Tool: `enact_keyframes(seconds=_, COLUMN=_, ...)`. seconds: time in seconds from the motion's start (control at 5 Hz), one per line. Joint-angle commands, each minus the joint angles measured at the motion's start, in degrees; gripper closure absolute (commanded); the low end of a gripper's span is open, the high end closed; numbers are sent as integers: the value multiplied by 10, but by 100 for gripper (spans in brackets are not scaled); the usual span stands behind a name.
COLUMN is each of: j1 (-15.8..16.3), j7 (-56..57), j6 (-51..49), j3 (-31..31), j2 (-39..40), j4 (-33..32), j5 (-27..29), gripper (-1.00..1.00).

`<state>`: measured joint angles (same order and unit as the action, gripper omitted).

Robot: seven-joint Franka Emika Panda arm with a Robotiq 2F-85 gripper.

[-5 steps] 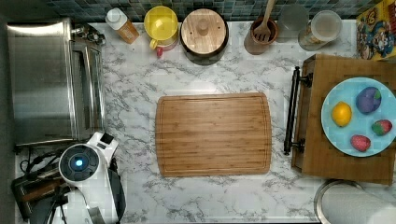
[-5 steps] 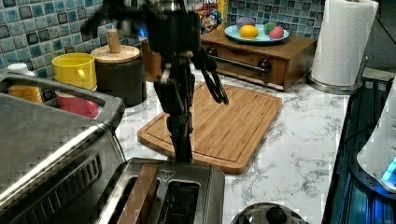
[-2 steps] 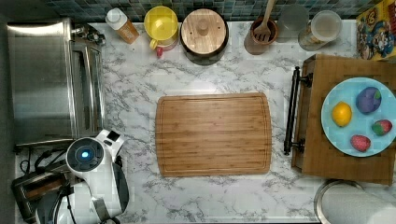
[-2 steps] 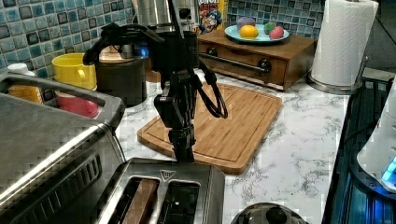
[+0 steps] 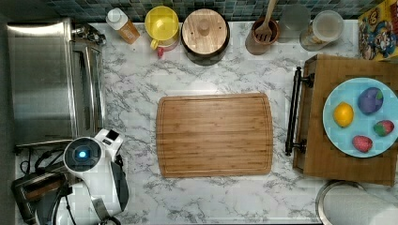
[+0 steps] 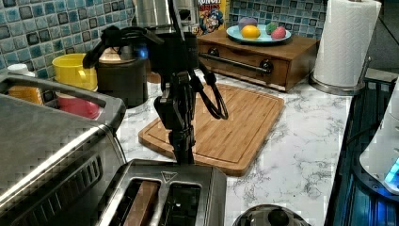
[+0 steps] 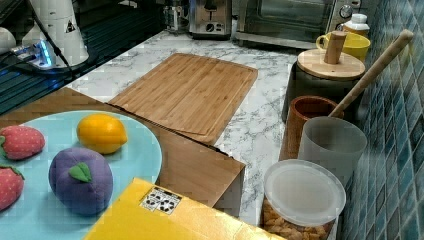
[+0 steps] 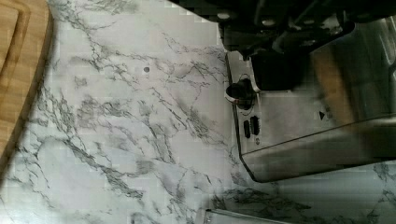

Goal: Turn on the toaster.

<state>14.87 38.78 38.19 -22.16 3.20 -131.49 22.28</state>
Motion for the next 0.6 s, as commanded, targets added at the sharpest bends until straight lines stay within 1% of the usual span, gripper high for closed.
enact_keyframes(seconds=0.2, j1=46, j7=-141, j6=3, j3=-10, j2=175, j4=87, j5=-106, gripper=100)
enact_keyframes(seconds=0.4, j1=40, j7=-169, j6=23, j3=-4, j2=151, j4=43, j5=-120, gripper=100)
enact_keyframes(seconds=0.6, j1=34, j7=-171, j6=24, j3=-10, j2=152, j4=43, j5=-123, gripper=100)
